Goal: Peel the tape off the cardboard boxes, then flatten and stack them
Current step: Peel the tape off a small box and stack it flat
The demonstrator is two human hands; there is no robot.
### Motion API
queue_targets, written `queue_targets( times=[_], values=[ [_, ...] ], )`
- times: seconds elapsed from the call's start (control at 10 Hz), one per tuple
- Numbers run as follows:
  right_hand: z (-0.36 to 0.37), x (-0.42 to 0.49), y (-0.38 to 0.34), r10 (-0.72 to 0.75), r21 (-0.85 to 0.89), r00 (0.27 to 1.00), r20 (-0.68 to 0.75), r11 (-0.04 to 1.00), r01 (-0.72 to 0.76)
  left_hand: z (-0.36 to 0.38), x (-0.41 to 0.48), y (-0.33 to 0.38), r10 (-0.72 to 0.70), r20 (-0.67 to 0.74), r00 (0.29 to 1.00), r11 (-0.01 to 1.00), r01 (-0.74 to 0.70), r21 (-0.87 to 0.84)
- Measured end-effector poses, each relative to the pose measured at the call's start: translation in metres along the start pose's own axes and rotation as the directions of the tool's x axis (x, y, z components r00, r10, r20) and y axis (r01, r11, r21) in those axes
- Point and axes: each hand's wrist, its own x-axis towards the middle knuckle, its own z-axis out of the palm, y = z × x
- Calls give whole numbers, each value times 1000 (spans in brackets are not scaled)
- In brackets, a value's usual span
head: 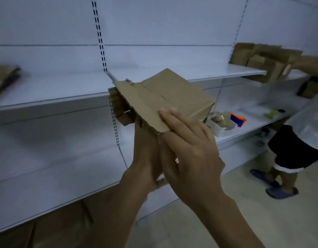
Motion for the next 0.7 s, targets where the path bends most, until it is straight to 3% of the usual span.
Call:
queue_targets(
  times=[0.1,0.2,0.3,0.4,0.5,0.6,0.7],
  values=[
    [2,42,51,-114,180,993,10,977,111,-9,48,-5,243,-36,969,946,-229,230],
    [18,69,90,-115,241,992,-56,962,126,-17,81,17,292,50,955,890,-290,351],
    [39,98,141,9,229,999,33,973,-16,-38,134,20,129,165,978,909,-183,375],
    [63,126,192,31,200,987,161,978,-63,-55,192,7,51,235,971,949,-121,291],
    [82,156,232,-18,69,950,311,998,-4,-62,255,-13,65,223,973,968,-116,224],
    [104,182,269,-52,-141,855,517,979,145,-66,314,-38,100,158,982,885,-161,436],
    [125,206,297,-41,-219,843,537,958,187,-66,348,-62,157,93,983,804,-182,566]
  ],
)
